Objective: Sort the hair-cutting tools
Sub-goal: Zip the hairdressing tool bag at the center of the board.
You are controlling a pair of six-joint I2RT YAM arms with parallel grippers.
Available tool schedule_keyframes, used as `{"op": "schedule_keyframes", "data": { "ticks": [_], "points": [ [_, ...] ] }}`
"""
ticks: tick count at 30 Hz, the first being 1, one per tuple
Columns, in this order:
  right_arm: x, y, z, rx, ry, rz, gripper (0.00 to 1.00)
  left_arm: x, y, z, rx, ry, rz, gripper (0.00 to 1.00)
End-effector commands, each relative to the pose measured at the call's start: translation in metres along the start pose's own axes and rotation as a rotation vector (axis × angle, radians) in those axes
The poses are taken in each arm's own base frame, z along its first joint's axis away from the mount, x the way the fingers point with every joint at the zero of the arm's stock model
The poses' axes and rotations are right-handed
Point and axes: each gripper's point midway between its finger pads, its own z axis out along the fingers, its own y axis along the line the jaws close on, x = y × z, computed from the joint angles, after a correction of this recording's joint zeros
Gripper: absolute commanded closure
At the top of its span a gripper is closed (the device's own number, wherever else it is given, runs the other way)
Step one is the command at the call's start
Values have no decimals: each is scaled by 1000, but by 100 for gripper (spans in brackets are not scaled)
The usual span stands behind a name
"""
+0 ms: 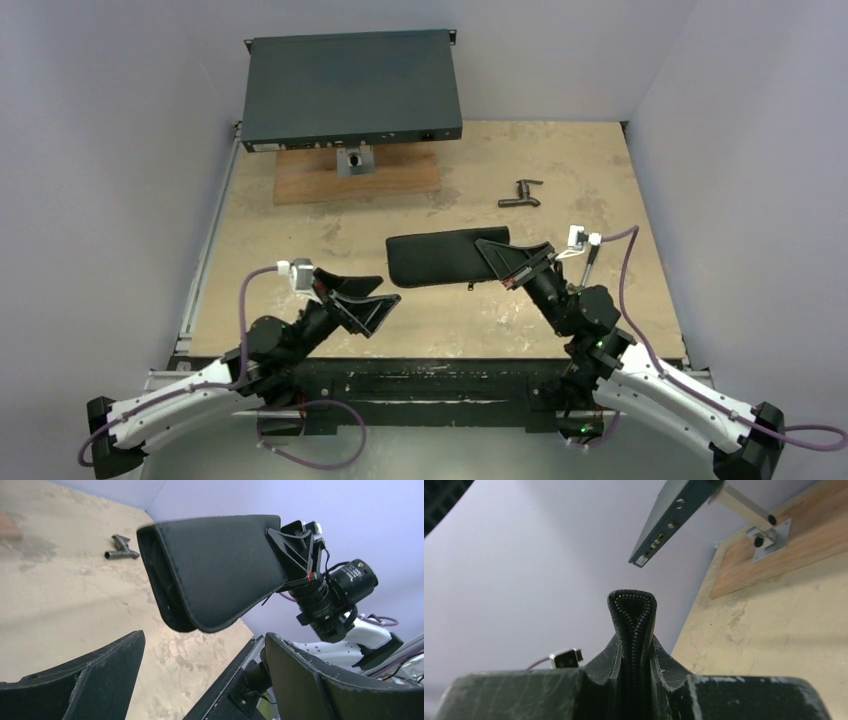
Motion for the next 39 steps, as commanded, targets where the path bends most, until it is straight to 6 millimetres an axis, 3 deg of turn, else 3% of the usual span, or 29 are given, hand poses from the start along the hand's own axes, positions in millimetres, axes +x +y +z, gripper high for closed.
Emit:
{"op": "schedule_keyframes", "data": {
  "ticks": [1, 10, 15, 24, 31, 34, 39],
  "points": [
    [-56, 34, -8, -138, -259, 241, 100, -28, -29, 11, 147, -182, -225, 9],
    [-45, 22, -11, -132, -232, 276, 100, -11, -45, 57, 220, -192, -276, 7],
    [-41, 20, -13, -124, -210, 280, 100, -21, -60, 69, 282, -244, -278, 1],
    [-42, 14, -20, -96, -211, 262, 100, -48, -89, 63, 393, -296, -224, 0],
    [-29, 36, -18, -168, -112, 214, 100, -50, -93, 70, 398, -298, -212, 1],
    [-14, 43, -12, -189, -30, 198, 100, -51, -101, 75, 424, -290, -203, 6],
    [-5, 47, -6, -179, 29, 151, 100, -49, -107, 78, 454, -270, -202, 34]
  ]
}}
